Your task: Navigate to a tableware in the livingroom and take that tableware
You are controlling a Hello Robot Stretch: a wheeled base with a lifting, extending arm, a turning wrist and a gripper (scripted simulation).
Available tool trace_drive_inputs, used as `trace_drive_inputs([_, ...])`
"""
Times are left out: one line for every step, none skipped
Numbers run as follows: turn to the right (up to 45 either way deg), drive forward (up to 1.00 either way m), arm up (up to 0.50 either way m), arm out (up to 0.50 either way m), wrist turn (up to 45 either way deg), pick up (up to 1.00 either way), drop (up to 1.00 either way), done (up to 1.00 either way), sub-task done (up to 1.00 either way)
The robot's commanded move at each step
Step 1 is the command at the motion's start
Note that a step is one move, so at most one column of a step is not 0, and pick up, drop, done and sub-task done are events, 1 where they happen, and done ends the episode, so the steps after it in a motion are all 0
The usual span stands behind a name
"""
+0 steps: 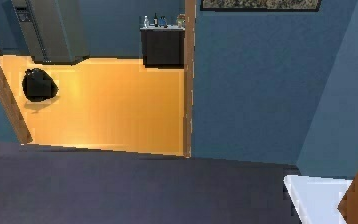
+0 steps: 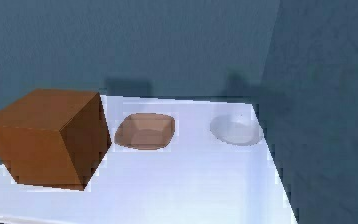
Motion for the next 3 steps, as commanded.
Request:
trace_drive_inputs([0.0,0.0,0.38,0.0,0.0,0.0,0.0,0.0,0.0])
trace_drive_inputs([0.0,0.0,0.0,0.2,0.0,0.0,0.0,0.0,0.0])
trace_drive_inputs([0.0,0.0,0.0,0.0,45.0,0.0,0.0,0.0,0.0])
